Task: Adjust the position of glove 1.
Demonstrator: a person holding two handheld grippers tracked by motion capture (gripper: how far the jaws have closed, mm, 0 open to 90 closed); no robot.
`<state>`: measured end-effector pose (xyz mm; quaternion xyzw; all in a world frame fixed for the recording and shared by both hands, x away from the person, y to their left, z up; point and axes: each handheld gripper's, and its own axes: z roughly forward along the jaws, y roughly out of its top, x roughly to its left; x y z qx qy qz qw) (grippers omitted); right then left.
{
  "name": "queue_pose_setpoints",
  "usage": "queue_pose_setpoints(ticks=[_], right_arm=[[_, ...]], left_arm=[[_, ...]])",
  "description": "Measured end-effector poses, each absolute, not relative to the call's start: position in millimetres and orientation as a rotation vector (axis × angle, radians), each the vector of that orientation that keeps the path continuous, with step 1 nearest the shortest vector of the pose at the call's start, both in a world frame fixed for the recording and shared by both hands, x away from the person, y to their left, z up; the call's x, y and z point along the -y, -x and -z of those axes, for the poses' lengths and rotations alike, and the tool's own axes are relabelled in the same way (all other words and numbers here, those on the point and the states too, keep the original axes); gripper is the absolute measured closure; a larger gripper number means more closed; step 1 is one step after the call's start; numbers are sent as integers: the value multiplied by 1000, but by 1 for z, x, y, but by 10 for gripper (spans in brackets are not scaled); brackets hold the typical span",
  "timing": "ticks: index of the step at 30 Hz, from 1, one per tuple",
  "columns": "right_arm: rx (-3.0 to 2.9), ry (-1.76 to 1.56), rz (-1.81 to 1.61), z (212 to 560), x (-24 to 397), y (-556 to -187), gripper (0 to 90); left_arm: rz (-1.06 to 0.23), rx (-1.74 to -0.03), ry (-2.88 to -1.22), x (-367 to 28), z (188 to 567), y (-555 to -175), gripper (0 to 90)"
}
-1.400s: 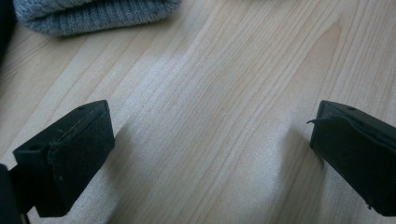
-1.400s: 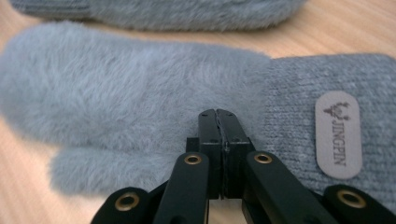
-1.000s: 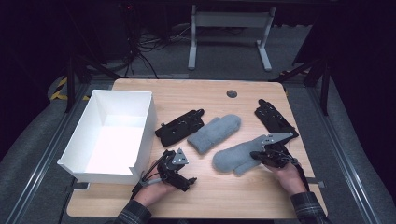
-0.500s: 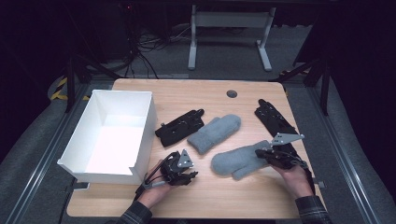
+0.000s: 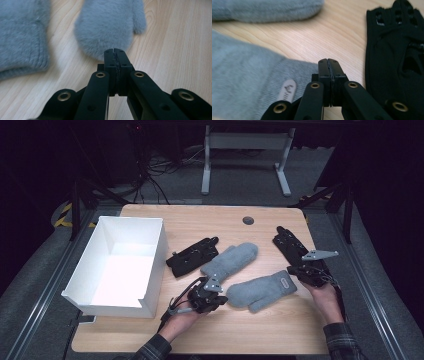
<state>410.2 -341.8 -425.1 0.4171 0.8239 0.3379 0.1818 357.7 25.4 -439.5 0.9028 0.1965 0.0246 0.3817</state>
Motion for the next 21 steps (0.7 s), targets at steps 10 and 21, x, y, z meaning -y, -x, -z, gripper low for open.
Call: queue_pose_setpoints(ticks=[10, 21], right_arm=[[-2400, -1159, -901, 433, 341, -395, 900], [-2469, -1087, -877, 435, 336, -365, 900]], left_arm=[[-45, -533, -2353, -11, 449, -371, 895], [-70, -563, -2343, -9, 448, -385, 897]])
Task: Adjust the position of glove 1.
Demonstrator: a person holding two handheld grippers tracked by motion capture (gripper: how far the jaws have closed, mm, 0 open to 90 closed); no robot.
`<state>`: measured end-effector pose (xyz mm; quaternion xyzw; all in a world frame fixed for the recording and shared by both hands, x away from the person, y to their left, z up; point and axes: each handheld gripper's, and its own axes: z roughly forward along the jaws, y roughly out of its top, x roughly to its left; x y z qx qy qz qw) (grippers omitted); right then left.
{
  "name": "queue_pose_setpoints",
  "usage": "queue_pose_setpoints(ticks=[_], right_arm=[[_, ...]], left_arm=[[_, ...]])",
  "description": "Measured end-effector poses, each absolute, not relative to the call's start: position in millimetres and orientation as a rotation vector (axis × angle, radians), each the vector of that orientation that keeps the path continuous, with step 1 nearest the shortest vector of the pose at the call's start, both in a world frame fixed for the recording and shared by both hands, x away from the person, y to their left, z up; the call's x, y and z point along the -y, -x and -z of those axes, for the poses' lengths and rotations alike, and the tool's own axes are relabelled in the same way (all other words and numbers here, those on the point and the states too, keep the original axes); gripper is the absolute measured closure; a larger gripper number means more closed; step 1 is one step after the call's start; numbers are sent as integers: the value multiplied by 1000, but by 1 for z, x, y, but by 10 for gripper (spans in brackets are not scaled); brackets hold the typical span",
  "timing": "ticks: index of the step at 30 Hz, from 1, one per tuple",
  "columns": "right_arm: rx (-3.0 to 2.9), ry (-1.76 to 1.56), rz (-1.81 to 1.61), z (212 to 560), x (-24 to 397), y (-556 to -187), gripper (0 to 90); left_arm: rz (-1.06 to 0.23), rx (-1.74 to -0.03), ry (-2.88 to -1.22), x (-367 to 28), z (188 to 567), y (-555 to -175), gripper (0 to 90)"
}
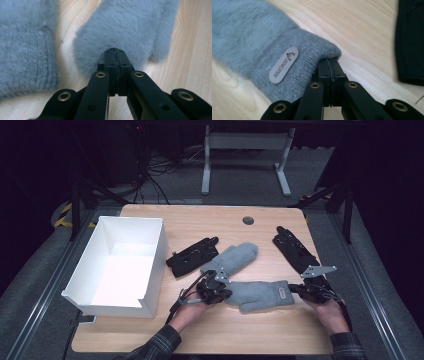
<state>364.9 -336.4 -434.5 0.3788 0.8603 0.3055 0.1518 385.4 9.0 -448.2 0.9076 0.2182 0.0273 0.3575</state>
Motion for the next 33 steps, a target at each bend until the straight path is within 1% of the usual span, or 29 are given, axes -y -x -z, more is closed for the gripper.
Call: queue_pose_setpoints(ticks=[13, 17, 19, 23, 28, 30, 33], right_arm=[[-2598, -960, -894, 437, 324, -324, 900], [-2666, -874, -943, 439, 313, -310, 900], [-2697, -838, -968, 439, 309, -307, 900], [-2755, -758, -1008, 440, 300, -303, 900], [-2715, -741, -1034, 430, 309, -301, 900], [-2662, -764, -1056, 420, 320, -302, 900], [-2630, -784, -1053, 417, 327, -305, 900]], left_arm=[[-61, -571, -2334, 5, 451, -400, 899], [-84, -562, -2349, 13, 450, -404, 899], [-99, -548, -2357, 18, 450, -407, 899], [-92, -567, -2319, 18, 450, -413, 899], [-72, -571, -2280, 10, 443, -413, 899], [-69, -561, -2272, 8, 437, -409, 899], [-66, -527, -2284, 8, 431, -399, 899]])
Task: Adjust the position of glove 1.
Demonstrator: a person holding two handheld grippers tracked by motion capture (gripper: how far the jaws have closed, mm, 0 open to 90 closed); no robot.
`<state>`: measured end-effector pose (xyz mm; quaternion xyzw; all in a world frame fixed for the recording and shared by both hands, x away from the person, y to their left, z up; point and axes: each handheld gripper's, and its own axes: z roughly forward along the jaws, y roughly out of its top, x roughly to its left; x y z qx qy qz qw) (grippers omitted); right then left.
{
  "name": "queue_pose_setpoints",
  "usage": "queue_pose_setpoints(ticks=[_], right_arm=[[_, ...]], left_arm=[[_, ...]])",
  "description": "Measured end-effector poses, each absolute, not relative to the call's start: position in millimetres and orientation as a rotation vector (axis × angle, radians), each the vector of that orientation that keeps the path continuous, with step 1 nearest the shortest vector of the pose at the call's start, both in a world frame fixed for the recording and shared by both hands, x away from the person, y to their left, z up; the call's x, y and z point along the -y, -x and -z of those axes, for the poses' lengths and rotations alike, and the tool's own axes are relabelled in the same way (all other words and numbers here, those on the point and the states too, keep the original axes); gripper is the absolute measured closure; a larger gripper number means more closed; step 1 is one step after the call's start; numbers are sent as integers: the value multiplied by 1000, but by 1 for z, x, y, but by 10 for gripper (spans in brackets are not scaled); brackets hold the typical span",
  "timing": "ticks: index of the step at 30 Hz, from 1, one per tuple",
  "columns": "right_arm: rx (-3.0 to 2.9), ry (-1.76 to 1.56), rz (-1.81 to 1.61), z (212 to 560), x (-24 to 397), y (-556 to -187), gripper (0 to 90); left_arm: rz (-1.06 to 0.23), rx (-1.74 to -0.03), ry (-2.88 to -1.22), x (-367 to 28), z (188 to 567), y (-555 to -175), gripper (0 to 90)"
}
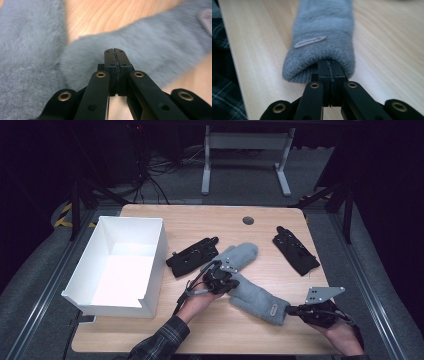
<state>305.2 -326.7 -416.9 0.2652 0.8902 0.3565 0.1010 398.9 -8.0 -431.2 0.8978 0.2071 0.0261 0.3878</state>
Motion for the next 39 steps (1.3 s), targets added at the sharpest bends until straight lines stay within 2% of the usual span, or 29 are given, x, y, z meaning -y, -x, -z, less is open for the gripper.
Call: queue_pose_setpoints(ticks=[7, 14, 29, 39], right_arm=[[-2541, -830, -1023, 411, 336, -337, 900], [-2647, -815, -941, 435, 308, -378, 900], [-2778, -671, -981, 441, 278, -355, 900], [-2849, -564, -1029, 440, 241, -350, 900]], left_arm=[[-20, -453, -2335, 11, 433, -370, 898], [31, -440, -2383, 21, 451, -360, 898], [14, -507, -2375, 15, 454, -371, 898], [5, -573, -2327, -1, 450, -385, 898]])
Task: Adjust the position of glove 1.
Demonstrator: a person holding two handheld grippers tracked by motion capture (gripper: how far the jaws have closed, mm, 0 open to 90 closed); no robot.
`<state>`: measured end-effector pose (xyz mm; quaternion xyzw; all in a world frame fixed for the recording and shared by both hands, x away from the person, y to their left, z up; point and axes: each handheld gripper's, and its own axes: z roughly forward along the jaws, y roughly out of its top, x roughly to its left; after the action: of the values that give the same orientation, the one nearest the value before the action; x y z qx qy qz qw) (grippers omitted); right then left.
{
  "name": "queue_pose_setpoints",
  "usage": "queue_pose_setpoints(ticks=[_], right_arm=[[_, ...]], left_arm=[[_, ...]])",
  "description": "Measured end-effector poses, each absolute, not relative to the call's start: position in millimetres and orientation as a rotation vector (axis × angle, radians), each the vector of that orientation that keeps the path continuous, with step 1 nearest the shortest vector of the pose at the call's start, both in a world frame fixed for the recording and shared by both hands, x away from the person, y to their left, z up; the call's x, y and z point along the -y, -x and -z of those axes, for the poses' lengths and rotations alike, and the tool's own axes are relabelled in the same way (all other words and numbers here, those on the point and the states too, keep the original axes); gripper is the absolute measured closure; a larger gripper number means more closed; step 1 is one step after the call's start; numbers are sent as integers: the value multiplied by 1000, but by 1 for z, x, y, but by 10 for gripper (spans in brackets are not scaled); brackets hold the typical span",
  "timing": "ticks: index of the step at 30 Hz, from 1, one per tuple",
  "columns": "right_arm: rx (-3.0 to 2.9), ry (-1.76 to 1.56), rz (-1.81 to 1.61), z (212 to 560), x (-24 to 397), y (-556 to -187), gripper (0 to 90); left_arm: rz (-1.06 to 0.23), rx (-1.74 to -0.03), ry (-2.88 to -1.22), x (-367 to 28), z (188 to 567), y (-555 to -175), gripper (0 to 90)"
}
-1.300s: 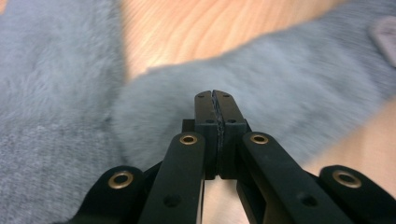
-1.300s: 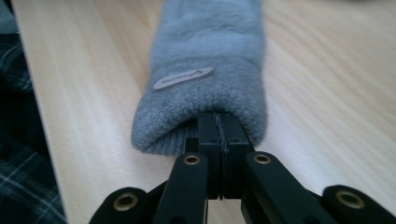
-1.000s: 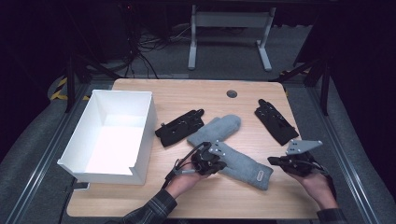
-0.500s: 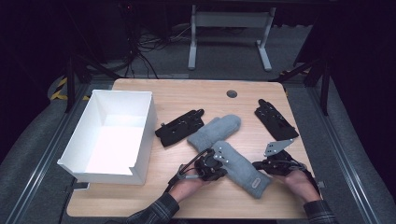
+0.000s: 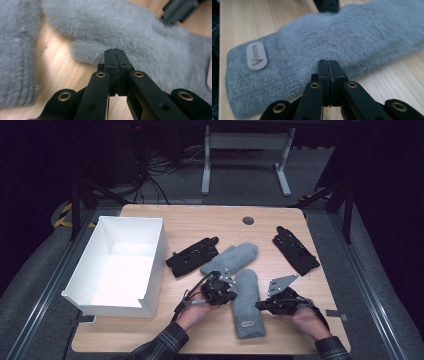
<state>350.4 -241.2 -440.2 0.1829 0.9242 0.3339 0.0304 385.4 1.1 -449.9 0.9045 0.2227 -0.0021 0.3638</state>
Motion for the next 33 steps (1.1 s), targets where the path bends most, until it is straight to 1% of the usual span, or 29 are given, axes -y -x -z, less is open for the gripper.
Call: queue_pose_setpoints(ticks=[12, 24, 29, 30, 32, 33], right_arm=[[-2863, -466, -1091, 443, 195, -351, 900], [-2820, -433, -1119, 449, 163, -355, 900], [-2811, -429, -1137, 448, 163, -355, 900], [-2779, -437, -1156, 444, 169, -352, 889], [-2754, -463, -1176, 439, 176, -350, 826], [-2754, -463, -1176, 439, 176, -350, 826]], left_arm=[[-9, -590, -2319, -10, 446, -393, 898], [-27, -596, -2327, -12, 445, -397, 899], [-32, -602, -2322, -12, 445, -398, 898], [-38, -608, -2316, -14, 444, -398, 895], [-49, -616, -2313, -16, 442, -398, 873], [-49, -616, -2313, -16, 442, -398, 853]])
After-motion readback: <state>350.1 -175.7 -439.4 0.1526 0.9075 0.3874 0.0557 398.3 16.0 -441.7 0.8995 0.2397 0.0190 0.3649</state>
